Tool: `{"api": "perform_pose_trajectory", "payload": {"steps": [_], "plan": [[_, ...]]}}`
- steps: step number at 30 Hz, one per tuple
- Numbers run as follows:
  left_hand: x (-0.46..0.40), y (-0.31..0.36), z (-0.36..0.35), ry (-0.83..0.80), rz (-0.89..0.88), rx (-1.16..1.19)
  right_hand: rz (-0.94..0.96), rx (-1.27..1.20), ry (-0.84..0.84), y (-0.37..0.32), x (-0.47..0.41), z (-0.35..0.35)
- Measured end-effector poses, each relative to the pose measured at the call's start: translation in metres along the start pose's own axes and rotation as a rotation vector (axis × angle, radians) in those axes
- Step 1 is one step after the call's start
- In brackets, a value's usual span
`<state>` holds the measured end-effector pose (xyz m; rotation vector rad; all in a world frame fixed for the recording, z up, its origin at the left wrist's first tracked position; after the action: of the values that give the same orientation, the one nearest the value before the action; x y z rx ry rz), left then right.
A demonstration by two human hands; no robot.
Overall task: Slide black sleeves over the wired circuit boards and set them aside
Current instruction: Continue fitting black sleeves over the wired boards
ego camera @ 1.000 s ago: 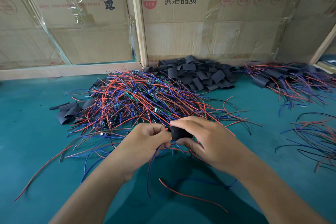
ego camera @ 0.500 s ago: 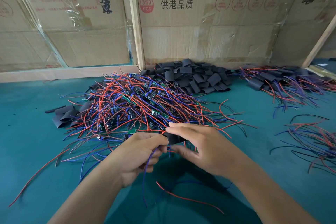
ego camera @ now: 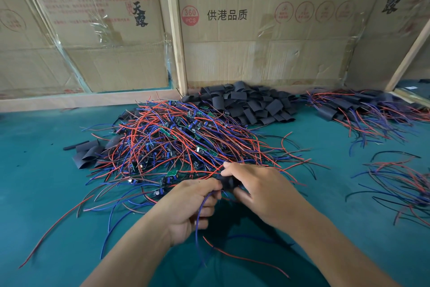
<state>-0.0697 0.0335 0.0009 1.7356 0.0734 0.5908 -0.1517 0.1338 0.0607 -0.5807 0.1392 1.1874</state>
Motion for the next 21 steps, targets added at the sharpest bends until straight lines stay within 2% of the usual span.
{"api": "perform_pose_trajectory", "payload": {"steps": [6, 11, 17, 21], "plan": [[0.0, 0.003, -0.009, -0.044, -0.028, 0.19, 0.016, 0.121, 0.127, -0.001, -0.003, 0.017], [-0.003, 0.015, -0.004, -0.002, -0.151, 0.252, -0.166, 0.274, 0.211, 0.032, -0.02, 0.055], [-0.007, 0.018, 0.008, 0.072, -0.218, 0.314, -0.382, 0.691, 0.037, 0.129, -0.063, 0.102], [-0.006, 0.017, 0.004, 0.042, -0.219, 0.274, -0.574, 0.846, 0.037, 0.2, -0.077, 0.145]]}}
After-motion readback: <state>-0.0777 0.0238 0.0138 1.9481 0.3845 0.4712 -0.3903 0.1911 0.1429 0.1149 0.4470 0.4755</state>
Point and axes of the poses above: each hand's wrist, its own x-axis away from the middle knuckle, its own z-axis out of the back of the hand, y = z × x, the point moved 7 cm from there along -x, towards the middle knuckle, and after that the axes turned 9 degrees about -z, right-handed, at the moved point
